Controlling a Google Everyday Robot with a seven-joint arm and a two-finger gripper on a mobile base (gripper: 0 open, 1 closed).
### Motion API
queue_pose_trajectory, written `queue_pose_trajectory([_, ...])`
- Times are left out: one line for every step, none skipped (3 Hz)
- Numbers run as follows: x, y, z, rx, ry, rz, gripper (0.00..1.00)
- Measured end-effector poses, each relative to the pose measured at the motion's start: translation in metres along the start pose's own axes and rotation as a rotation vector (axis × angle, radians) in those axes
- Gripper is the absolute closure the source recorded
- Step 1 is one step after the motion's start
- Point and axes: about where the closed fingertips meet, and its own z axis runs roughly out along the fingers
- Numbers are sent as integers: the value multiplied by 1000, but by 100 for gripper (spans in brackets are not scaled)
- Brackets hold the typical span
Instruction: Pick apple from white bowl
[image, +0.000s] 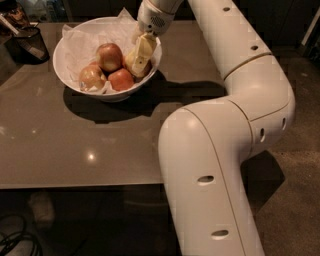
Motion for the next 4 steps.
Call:
queue_pose_trajectory([3, 0, 6, -13, -2, 10, 27])
queue_pose_trajectory([3, 0, 11, -25, -3, 13, 26])
queue_pose_trajectory([3, 0, 20, -43, -5, 16, 26])
queue_pose_trajectory([4, 0, 28, -59, -6, 20, 25])
